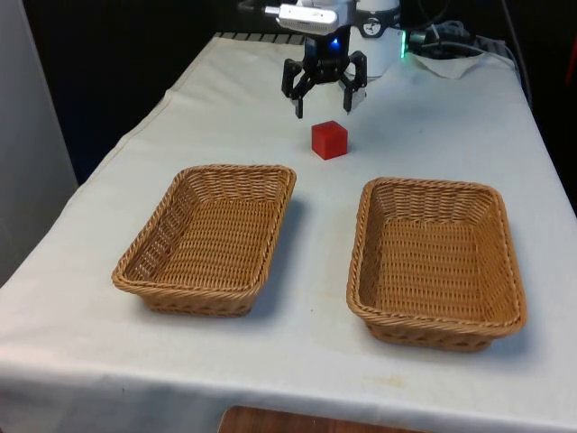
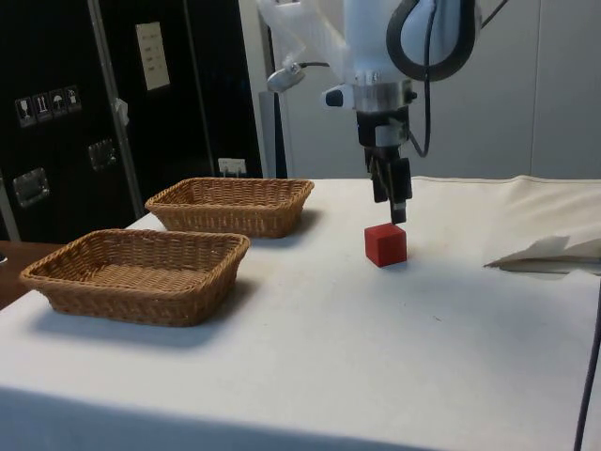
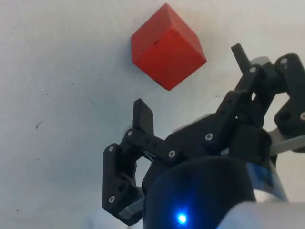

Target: Pick up the red cube and place it into the right basket.

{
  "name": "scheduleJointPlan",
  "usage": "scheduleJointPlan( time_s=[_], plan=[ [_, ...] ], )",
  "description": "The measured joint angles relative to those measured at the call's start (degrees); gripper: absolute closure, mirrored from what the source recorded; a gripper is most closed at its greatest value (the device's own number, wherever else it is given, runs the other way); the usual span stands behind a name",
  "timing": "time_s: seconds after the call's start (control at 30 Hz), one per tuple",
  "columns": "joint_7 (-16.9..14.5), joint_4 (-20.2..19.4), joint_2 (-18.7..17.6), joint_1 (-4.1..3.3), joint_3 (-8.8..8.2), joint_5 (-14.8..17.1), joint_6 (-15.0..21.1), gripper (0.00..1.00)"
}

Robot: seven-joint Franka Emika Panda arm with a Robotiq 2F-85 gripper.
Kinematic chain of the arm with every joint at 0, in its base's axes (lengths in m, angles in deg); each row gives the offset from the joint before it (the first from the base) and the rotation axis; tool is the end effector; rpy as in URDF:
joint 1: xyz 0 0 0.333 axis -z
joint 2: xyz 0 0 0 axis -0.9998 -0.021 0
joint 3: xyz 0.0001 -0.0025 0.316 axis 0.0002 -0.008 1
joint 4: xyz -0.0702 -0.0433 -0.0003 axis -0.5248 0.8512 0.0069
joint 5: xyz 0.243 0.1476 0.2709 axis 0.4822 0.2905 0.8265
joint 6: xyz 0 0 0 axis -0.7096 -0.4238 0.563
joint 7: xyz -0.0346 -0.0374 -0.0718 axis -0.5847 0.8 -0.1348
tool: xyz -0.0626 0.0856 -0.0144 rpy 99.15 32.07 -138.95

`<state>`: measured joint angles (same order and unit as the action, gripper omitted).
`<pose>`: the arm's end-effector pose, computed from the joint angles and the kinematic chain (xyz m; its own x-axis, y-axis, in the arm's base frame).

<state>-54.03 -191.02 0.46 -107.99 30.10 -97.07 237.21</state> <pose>0.3932 -0.0657 0.2225 0.8820 0.4702 -0.0323 0.4712 -0.8809 0.0448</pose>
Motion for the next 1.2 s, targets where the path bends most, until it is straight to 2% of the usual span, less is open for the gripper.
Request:
scheduleJointPlan(
  time_s=[0.13,0.3,0.63,1.2],
  plan=[
    [0.11,0.06,0.06,-0.06,0.23,0.0,-0.06,0.0],
    [1.43,0.4,-0.57,-0.11,1.43,0.0,-0.06,0.0],
    [3.27,2.01,-4.64,-0.11,3.78,1.15,1.03,0.0],
    [3.21,2.23,-9.4,0.06,4.13,2.01,4.18,0.0]
  ],
)
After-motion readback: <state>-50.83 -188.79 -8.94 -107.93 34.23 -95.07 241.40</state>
